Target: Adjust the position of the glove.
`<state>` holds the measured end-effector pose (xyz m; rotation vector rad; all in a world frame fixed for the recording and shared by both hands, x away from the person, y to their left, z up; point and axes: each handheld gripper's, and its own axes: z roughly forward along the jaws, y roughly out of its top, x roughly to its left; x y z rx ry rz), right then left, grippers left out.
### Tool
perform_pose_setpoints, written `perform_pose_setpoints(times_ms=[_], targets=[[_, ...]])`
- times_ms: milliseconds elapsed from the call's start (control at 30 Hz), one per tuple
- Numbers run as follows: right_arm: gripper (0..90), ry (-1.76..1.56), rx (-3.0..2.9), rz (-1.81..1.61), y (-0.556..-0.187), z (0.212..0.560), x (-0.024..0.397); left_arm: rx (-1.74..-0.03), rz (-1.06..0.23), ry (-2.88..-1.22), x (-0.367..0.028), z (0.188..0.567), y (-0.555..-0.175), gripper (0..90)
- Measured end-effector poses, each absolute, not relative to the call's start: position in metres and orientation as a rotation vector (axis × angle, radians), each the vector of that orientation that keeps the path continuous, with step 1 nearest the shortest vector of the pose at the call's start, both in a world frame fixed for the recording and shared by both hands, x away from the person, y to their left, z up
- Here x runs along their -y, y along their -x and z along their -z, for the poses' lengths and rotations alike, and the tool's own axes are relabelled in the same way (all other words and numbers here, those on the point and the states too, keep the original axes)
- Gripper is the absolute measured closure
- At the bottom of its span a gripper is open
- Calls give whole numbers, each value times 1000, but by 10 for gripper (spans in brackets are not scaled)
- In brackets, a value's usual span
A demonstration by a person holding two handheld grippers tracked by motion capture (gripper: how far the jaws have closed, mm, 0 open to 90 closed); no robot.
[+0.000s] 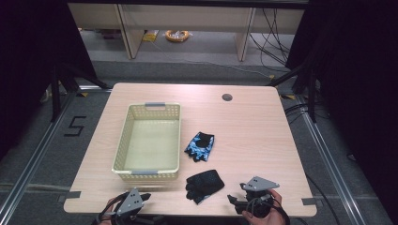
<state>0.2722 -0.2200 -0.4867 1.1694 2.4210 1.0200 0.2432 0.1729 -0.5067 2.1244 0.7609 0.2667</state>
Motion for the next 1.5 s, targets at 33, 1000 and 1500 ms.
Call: perform_pose_setpoints(times_ms=[33, 1000, 1500], targets=[[368, -1118, -2419, -1026, -275, 487, 220, -778, -240, -2099, -170, 507, -243, 173], [505, -992, -2490, -1024, -336, 478, 187, -693, -250, -2115, -114, 502, -275, 332], [588, -948, -2556, -1032, -370, 492, 160, -607, -245, -2192, -71, 511, -289, 426]])
